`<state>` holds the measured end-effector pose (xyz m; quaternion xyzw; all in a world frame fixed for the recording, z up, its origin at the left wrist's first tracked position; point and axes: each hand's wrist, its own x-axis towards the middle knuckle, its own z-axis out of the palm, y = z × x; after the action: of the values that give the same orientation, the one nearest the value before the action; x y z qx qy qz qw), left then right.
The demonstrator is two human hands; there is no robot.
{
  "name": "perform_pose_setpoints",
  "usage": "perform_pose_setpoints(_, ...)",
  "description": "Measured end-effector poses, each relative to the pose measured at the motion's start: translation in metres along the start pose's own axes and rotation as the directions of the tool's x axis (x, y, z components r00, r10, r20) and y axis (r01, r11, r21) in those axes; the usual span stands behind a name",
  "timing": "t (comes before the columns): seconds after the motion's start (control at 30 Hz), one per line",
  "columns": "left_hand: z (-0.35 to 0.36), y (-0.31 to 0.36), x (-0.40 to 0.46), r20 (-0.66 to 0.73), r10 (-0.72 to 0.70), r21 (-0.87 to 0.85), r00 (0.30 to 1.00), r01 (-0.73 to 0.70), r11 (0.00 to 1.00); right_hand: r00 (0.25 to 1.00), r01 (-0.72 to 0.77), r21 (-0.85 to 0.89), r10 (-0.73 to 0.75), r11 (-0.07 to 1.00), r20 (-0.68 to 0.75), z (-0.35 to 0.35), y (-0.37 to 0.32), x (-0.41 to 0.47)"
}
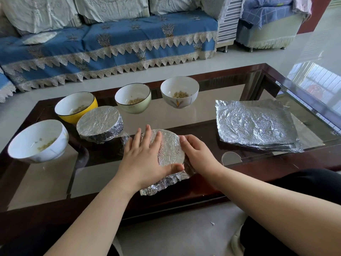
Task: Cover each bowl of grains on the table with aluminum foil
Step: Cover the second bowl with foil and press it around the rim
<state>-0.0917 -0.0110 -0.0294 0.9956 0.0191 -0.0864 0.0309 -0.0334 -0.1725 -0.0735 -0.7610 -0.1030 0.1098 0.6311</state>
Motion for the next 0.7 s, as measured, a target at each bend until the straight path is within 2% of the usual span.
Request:
perform_pose_setpoints(0.2,0.001,0.002,-0.001,-0.022,-0.012,-0.006,1.000,0.012,1.000,0.990,-0.128,0.320,0.140,0.939,-0.015,0.007,0.000,-0.007)
perform_pose_setpoints(0.43,0.000,0.001,0.000,-0.033,-0.009,-0.001,0.999,0.009,1.000,0.977,-0.175,0.342,0.205,0.923,-0.053,0.007,0.004,-0.002)
perform_pose_setpoints(0.7,0.000,0.002,0.000,-0.038,-0.011,0.007,0.999,0.011,1.000,0.966,-0.220,0.422,0.257,0.880,-0.033,0.011,0.006,0.010)
